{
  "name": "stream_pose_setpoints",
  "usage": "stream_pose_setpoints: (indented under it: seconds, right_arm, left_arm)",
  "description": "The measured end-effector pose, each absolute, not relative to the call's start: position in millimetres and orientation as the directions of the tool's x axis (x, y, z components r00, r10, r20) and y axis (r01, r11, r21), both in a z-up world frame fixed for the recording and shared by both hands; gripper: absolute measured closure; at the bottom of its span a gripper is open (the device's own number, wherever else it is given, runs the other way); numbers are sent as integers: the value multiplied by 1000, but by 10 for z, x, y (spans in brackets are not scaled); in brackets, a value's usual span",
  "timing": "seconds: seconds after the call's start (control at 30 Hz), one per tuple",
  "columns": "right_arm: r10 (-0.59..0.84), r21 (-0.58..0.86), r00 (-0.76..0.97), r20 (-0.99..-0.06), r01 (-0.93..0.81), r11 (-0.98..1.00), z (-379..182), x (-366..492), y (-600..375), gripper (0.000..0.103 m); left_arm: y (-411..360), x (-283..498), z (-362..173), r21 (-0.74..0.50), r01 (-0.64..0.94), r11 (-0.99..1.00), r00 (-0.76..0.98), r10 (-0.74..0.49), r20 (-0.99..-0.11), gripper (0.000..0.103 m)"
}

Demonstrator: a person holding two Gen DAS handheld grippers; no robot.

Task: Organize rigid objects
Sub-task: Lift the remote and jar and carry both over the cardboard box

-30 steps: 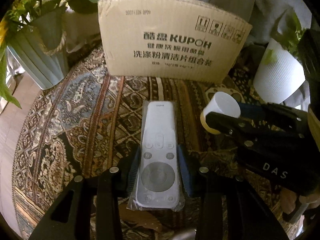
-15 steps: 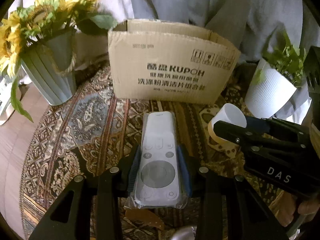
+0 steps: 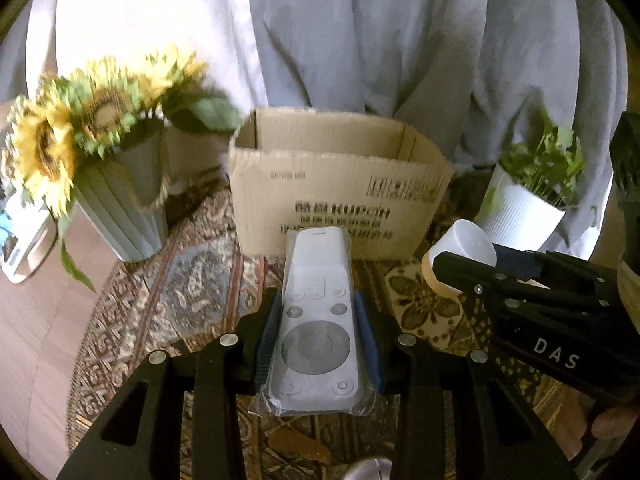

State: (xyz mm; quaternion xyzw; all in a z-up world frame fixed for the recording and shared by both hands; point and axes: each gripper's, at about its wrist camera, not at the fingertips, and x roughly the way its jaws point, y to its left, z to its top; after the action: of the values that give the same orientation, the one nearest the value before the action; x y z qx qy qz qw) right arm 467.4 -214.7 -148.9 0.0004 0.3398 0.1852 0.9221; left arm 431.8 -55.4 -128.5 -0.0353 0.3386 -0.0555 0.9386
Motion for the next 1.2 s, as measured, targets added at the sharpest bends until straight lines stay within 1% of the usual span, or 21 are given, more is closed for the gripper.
stream_pose_setpoints:
  seconds: [0.33,0.47,0.7,0.97,1.2]
  right_arm:
    - [338,131,753,-564,-322,937,-1163,4571,-2134,61]
    - [335,135,772,-540,-314,940,-1035,4577,-2123,61]
    - [343,149,782,-521,-312,938,-880,4713,-2077,61]
    - [351,161,794,-496,-313,936,-712,4959,-2044,61]
    - [333,160,795,-507,-293,943,-610,5228,-2031,61]
  left_arm:
    - [-480,4259,-955,-106,93,990,816,-136,-561,66]
    - [-436,4320,-819,-117,97,988,829,-146,-540,66]
    - [-389,4516,-649,-99,109,989,847,-145,-512,66]
    - [-353,4843,-485,-66,139,988,855,-153,-495,66]
    - [-339,5157,-392,-57,210,976,833,-209,-512,66]
